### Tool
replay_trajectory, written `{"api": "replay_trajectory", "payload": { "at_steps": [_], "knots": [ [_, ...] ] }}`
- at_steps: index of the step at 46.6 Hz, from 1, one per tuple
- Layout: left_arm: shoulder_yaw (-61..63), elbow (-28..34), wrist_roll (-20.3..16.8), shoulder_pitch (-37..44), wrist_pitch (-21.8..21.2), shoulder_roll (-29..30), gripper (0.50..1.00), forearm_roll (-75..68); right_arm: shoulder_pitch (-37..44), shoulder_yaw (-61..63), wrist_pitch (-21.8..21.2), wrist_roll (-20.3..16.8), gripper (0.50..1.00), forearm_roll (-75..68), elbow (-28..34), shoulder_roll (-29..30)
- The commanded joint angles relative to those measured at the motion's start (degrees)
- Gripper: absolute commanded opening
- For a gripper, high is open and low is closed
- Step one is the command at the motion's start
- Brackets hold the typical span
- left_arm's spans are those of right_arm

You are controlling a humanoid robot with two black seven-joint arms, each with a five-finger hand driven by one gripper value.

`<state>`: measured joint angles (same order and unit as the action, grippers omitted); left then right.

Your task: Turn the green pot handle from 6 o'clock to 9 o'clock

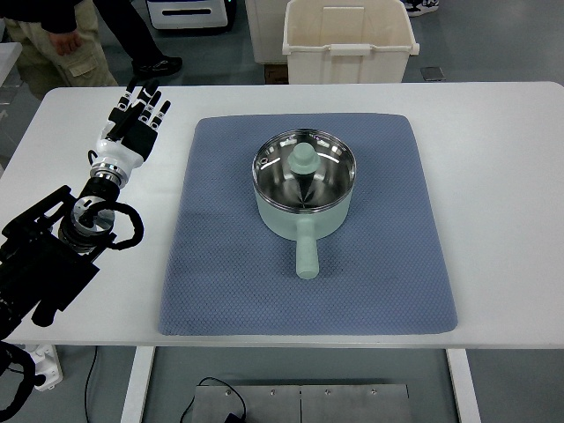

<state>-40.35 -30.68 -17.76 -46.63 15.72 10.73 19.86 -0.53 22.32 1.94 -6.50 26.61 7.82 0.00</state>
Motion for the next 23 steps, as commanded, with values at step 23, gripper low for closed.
{"api": "replay_trajectory", "payload": {
  "at_steps": [23],
  "knots": [
    [-0.17, 0.09, 0.0, 0.32, 0.01, 0.08, 1.0, -0.18, 0.0, 0.0, 0.0, 0.0, 1.0, 0.02, -0.08, 0.0]
  ]
}}
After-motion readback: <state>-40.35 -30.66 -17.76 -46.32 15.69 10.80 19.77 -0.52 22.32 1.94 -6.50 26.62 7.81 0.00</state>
